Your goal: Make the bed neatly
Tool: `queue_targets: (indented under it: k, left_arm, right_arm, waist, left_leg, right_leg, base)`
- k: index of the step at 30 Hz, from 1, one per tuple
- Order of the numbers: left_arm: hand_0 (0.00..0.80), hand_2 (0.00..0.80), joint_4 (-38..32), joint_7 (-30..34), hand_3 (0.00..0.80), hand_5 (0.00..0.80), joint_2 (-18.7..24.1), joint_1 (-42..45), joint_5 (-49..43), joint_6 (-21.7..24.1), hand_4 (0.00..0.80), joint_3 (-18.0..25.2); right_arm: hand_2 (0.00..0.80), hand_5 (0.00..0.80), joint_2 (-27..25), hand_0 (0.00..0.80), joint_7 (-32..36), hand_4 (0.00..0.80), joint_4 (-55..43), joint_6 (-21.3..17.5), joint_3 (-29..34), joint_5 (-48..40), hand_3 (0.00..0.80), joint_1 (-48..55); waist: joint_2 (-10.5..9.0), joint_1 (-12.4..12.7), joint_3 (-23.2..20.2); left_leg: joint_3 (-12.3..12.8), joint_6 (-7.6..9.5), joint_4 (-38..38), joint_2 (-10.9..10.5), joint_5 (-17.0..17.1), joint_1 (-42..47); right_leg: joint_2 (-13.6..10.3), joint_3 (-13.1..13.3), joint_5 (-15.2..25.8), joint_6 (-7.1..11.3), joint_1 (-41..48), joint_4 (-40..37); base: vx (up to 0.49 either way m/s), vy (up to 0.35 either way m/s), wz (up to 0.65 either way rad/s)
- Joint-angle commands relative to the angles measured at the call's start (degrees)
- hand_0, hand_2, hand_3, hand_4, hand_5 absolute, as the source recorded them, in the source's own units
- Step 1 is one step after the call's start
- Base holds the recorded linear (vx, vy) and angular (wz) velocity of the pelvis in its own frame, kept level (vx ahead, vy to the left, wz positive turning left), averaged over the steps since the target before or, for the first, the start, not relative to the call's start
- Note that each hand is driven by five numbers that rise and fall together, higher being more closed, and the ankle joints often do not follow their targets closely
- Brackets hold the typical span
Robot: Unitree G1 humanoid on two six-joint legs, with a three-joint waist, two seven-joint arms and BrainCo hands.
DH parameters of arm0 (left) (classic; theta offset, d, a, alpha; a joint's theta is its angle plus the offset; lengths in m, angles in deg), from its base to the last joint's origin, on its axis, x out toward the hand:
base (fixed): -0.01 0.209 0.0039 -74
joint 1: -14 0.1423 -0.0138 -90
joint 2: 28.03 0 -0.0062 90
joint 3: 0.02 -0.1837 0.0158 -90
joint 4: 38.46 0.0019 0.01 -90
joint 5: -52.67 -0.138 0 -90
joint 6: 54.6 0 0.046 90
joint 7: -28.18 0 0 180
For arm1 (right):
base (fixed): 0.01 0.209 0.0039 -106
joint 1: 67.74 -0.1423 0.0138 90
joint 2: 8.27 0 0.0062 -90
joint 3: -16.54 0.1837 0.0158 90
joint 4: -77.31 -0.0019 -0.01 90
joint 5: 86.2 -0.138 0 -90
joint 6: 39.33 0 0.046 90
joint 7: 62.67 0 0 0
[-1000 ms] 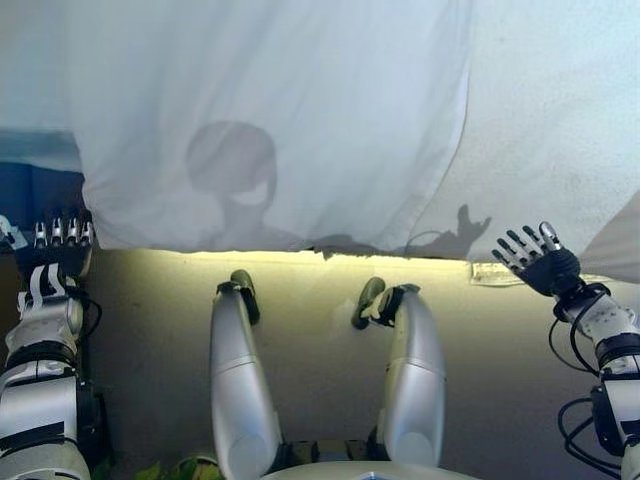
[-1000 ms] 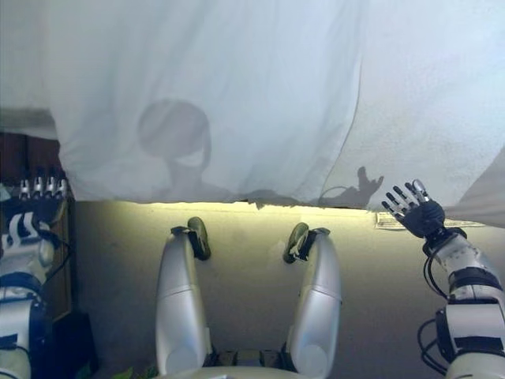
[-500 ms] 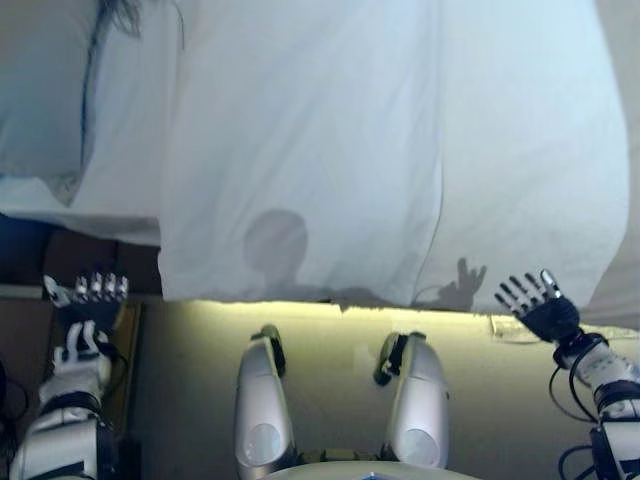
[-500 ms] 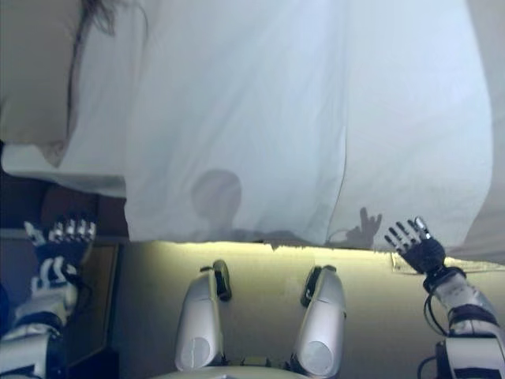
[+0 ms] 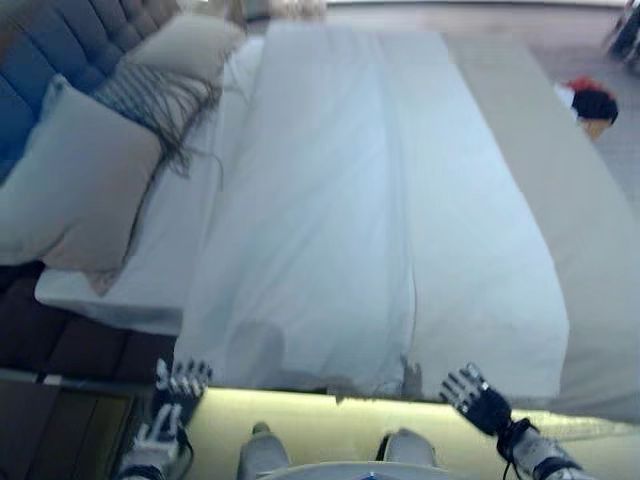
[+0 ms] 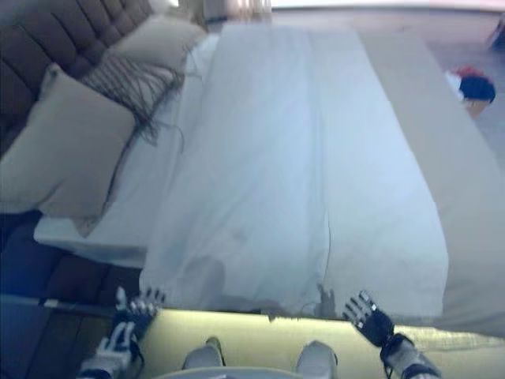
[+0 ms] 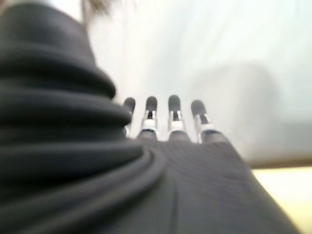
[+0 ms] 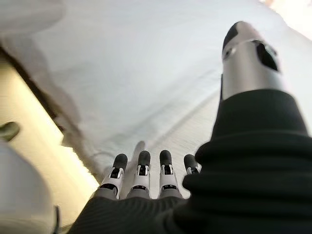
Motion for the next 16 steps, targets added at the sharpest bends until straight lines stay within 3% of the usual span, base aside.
queue_targets:
  k: [1,2,5,8,16]
  left_arm:
    - [0.000,0.000,2.6,-8.2,0.000,0.000,0.3,-1.8,-16.2,5.0,0.000,-1.3]
    - [0.000,0.000,4.2,-8.0,0.000,0.000,-0.4,-1.8,-23.1,5.9,0.000,-2.9]
    - [0.000,0.000,5.4,-9.7,0.000,0.000,-1.8,-1.7,-31.0,6.9,0.000,-8.5]
    - [0.000,0.000,6.1,-8.0,0.000,0.000,-2.8,-2.3,-22.5,3.7,0.000,-9.0]
    - [0.000,0.000,5.8,-7.6,0.000,0.000,-3.8,-2.1,-22.3,3.2,0.000,-9.8]
  right_arm:
    - [0.000,0.000,4.0,0.000,-1.7,0.000,4.2,-1.0,0.0,1.6,0.000,-2.8]
    - [0.000,0.000,5.4,0.000,-2.4,0.000,5.2,-0.4,-0.3,1.3,0.000,-2.4]
    - [0.000,0.000,7.2,0.000,-4.7,0.000,7.4,-0.2,-1.4,1.2,0.000,-1.5]
    - [0.000,0.000,8.3,0.000,-8.8,0.000,9.4,1.6,-0.1,-4.6,0.000,-1.6]
    - [0.000,0.000,8.6,0.000,-13.5,0.000,13.6,-0.4,1.6,-0.4,0.000,-0.5]
  waist:
    - [-2.84,1.3,0.7]
    - [-2.95,1.3,0.3]
    - [-2.76,0.9,-0.8]
    - [-2.26,0.2,-1.2]
    - [-1.09,-0.6,-1.5]
  left_leg:
    - [1.7,3.18,-5.5,-5.3,1.5,2.9]
    - [2.0,3.15,-7.5,-5.5,2.3,3.9]
    - [3.0,2.75,-9.5,-5.5,2.8,4.9]
    - [3.5,2.80,-9.5,-5.7,2.0,5.8]
    - [3.3,3.68,-9.5,-6.2,0.5,8.5]
  right_leg:
    - [1.1,-0.1,7.8,0.20,6.7,-12.7]
    - [1.5,-0.6,8.8,0.42,7.7,-14.5]
    - [2.0,-1.3,11.6,1.06,9.5,-19.0]
    - [2.6,-1.1,12.3,0.96,10.3,-20.7]
    - [3.0,-0.2,11.6,0.56,12.2,-20.3]
  base:
    - [0.152,-0.053,0.04]
    - [0.121,-0.035,0.02]
    - [0.106,-0.005,-0.05]
    - [0.089,0.030,-0.05]
    - [0.095,0.019,-0.05]
